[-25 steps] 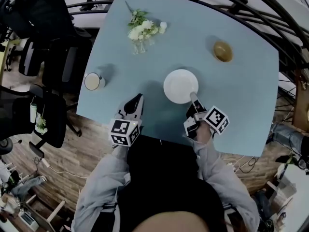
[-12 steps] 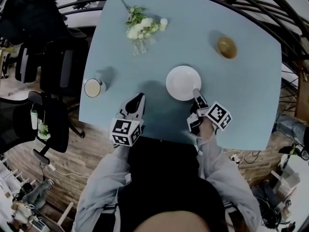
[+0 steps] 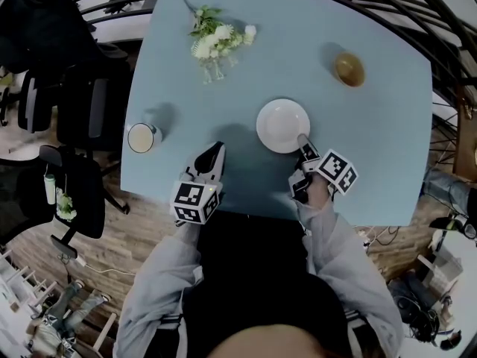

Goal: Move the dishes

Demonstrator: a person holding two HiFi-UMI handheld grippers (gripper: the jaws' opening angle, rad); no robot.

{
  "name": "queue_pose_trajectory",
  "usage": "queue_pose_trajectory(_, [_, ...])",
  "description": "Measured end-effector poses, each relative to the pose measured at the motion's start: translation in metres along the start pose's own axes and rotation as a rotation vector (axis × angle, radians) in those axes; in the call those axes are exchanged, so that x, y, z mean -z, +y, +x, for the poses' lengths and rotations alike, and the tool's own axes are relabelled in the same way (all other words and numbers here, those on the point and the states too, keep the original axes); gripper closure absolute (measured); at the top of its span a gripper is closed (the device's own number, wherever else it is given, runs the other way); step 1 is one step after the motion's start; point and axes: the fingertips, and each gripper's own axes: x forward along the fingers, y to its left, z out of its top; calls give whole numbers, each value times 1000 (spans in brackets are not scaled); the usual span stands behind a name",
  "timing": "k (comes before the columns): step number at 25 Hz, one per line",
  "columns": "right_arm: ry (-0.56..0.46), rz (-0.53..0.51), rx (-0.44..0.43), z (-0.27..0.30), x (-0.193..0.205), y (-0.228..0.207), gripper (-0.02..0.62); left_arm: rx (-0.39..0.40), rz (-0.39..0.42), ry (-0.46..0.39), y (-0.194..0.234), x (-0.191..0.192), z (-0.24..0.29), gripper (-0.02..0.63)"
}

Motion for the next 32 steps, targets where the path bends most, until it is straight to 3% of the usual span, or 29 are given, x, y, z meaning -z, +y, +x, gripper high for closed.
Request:
queue_pose_trajectory(4, [-17, -64, 61, -3, -6, -1, 516, -1, -6, -2, -1, 0, -2, 578])
queue_pose_trajectory(9, [-31, -102, 34, -4, -10, 14, 325, 2, -1, -7, -4, 1, -6, 578])
queue_pose_trajectory(14, [-50, -106, 2, -7, -9, 22, 218, 5, 11, -9, -7, 2, -11, 578])
queue_pose_trajectory(28, [-215, -156, -113, -58, 1, 40, 210, 63, 83, 0, -11, 6, -30, 578])
queue_pose_trajectory(32, [-244, -245, -163, -82, -5, 46, 216, 35, 88, -33, -16, -3, -34, 578])
